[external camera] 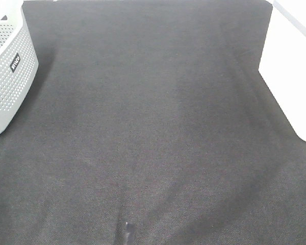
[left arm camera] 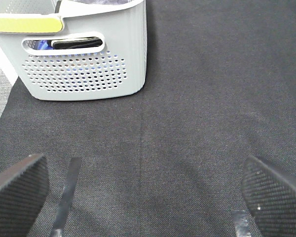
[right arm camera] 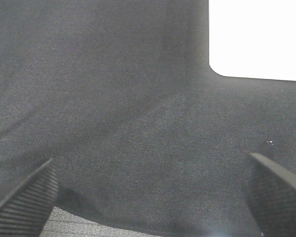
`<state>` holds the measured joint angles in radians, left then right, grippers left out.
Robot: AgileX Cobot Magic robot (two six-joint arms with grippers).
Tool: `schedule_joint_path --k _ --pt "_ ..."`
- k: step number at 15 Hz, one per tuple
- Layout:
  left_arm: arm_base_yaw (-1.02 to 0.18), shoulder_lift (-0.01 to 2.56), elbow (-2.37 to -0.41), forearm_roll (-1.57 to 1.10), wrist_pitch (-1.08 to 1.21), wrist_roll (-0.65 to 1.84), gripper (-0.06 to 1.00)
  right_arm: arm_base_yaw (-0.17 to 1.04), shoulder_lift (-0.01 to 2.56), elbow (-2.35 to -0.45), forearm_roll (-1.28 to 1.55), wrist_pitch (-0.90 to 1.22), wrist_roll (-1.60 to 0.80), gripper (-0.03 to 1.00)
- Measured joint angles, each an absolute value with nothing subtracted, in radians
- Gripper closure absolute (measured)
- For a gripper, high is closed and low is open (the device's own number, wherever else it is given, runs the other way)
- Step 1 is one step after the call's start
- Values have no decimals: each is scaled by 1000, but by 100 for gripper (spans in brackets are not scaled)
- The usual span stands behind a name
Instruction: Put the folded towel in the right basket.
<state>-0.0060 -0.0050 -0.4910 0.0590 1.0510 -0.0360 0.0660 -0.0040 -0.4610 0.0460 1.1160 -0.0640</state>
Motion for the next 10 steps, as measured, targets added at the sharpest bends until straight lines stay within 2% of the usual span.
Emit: schedule_joint_path --k 10 --pt "-6 -5 -491 59 1051 -36 -4 66 -4 -461 50 1115 -64 1"
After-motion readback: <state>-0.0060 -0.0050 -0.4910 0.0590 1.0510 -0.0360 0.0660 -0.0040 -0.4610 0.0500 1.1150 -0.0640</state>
